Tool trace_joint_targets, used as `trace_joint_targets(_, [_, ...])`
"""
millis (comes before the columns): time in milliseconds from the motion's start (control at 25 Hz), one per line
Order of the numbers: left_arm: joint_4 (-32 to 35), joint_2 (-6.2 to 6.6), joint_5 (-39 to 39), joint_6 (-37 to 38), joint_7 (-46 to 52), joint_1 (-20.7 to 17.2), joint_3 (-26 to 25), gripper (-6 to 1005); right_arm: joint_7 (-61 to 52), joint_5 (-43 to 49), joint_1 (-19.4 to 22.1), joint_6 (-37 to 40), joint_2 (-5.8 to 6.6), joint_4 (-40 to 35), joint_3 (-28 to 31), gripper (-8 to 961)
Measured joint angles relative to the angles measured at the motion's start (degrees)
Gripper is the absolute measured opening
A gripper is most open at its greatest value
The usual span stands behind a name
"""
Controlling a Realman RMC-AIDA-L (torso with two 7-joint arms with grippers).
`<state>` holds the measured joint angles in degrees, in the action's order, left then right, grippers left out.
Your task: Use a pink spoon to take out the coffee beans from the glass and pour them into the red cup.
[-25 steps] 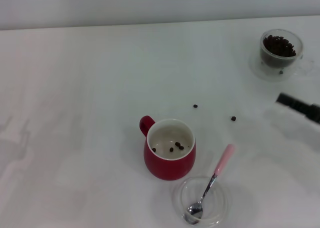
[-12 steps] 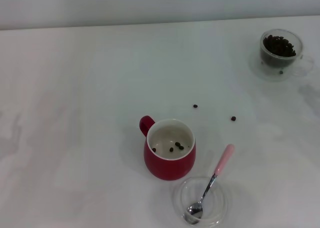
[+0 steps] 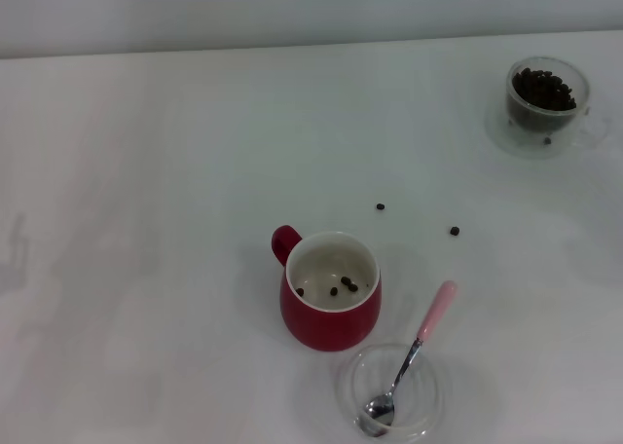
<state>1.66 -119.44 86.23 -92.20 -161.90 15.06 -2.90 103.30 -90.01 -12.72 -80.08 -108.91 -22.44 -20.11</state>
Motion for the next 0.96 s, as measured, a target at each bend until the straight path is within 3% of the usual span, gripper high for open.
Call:
trace_joint_targets(400, [-2.1, -0.03, 1.7, -0.3, 0.0, 0.2, 0.0, 406, 7.5, -0.1, 0.7, 0.9, -0.36, -0.2, 7.1, 252])
trace_joint_targets(760, [-4.6, -0.06, 1.8, -0.7, 0.0, -0.4, 0.0, 406, 9.7, 0.0, 1.5, 2.5, 0.24, -0.5, 9.7, 252])
trace_joint_targets(960, [-5.7, -0.09, 1.7, -0.7, 0.0, -0.7, 0.0, 406, 13.9, 0.0, 1.5, 3.6, -0.4, -0.5, 9.8, 252])
